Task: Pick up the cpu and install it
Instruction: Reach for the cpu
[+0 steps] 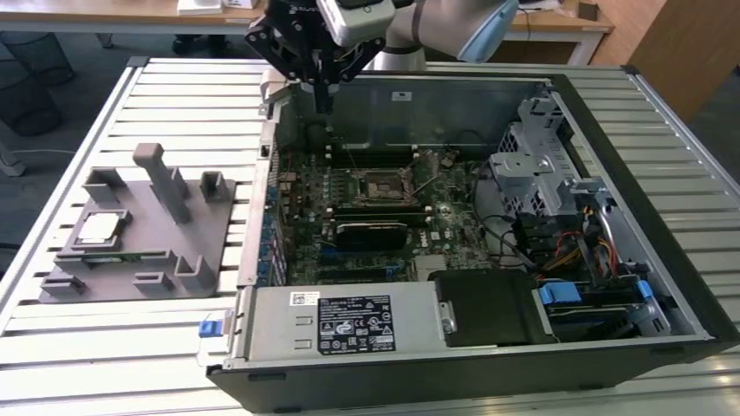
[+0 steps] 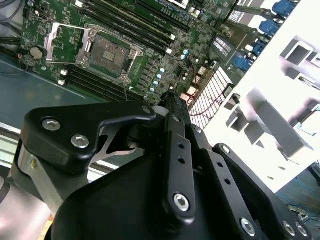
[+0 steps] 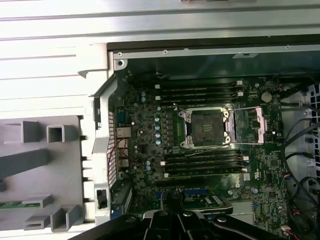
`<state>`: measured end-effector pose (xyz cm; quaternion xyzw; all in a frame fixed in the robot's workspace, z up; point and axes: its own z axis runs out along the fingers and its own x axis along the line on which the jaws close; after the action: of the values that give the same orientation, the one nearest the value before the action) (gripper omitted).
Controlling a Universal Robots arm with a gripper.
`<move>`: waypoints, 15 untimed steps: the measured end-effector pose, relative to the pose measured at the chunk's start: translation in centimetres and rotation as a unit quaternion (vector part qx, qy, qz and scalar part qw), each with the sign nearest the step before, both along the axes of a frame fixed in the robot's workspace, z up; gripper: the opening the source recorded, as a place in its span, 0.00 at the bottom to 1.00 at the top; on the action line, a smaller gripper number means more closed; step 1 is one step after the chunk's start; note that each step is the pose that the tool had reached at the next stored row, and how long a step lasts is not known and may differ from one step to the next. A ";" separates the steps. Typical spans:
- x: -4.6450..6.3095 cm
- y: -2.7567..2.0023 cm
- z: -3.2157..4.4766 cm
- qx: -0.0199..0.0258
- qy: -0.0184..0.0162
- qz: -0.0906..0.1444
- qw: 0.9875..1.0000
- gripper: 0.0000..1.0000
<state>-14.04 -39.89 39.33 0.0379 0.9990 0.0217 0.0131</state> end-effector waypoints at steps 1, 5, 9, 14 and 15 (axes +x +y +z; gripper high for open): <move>0.0 0.00 0.00 0.000 0.000 0.000 1.000 0.11; -0.2 0.00 0.00 0.000 0.000 0.000 1.000 0.11; -0.4 0.00 0.00 0.000 0.000 0.000 1.000 0.11; -0.7 0.00 0.00 0.000 0.000 0.000 1.000 0.11; -0.7 0.00 0.00 0.000 0.000 0.000 1.000 0.11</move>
<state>-14.77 -39.89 39.33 0.0379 0.9990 0.0217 0.0131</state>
